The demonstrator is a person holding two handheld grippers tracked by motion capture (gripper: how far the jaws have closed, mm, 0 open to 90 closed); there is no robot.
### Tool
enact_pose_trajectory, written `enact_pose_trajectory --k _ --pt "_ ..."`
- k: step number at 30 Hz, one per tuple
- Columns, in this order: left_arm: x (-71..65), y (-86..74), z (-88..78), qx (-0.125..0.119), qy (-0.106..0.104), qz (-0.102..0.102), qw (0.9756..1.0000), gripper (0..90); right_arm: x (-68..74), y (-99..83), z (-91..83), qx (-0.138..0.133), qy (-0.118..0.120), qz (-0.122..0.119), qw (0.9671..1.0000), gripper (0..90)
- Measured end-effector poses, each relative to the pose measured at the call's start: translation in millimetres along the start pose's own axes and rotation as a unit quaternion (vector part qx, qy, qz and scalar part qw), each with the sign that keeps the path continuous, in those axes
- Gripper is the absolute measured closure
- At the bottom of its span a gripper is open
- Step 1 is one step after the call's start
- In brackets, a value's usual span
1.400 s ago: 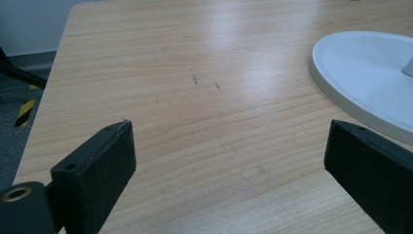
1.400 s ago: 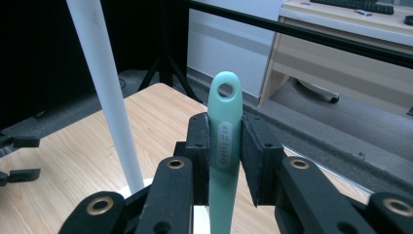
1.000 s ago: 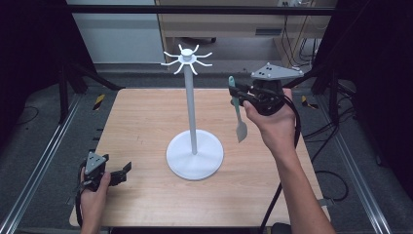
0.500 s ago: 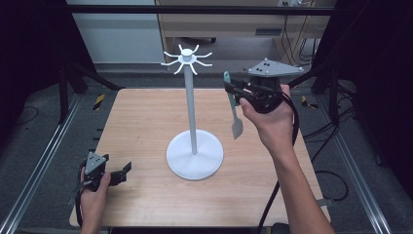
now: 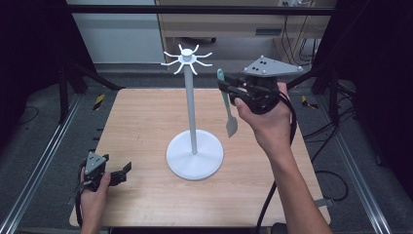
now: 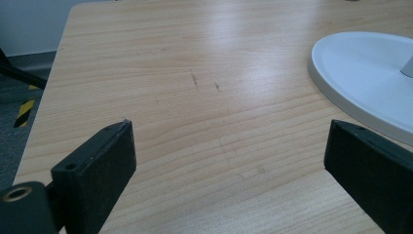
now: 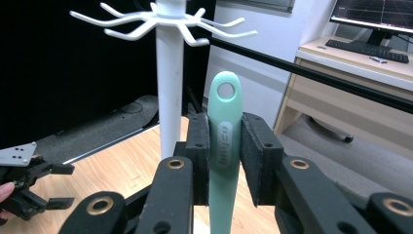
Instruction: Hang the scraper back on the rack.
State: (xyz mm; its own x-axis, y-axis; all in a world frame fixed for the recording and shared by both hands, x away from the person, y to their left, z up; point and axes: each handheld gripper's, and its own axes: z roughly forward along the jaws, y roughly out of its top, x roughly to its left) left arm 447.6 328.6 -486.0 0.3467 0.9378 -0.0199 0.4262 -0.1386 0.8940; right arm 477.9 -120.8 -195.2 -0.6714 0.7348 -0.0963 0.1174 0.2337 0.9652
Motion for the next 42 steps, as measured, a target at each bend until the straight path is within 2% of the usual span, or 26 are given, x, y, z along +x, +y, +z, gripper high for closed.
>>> enact_pose_trajectory --k 16,42 --pt "-0.2 0.1 0.0 0.001 -0.001 0.003 1.0 4.4 7.0 11.9 -1.4 -0.009 0.008 -0.01 0.9999 74.7" --pt "0.2 0.1 0.3 0.0 -0.001 0.002 1.0 4.4 5.2 19.4 7.0 -0.007 0.022 -0.009 0.9997 74.7"
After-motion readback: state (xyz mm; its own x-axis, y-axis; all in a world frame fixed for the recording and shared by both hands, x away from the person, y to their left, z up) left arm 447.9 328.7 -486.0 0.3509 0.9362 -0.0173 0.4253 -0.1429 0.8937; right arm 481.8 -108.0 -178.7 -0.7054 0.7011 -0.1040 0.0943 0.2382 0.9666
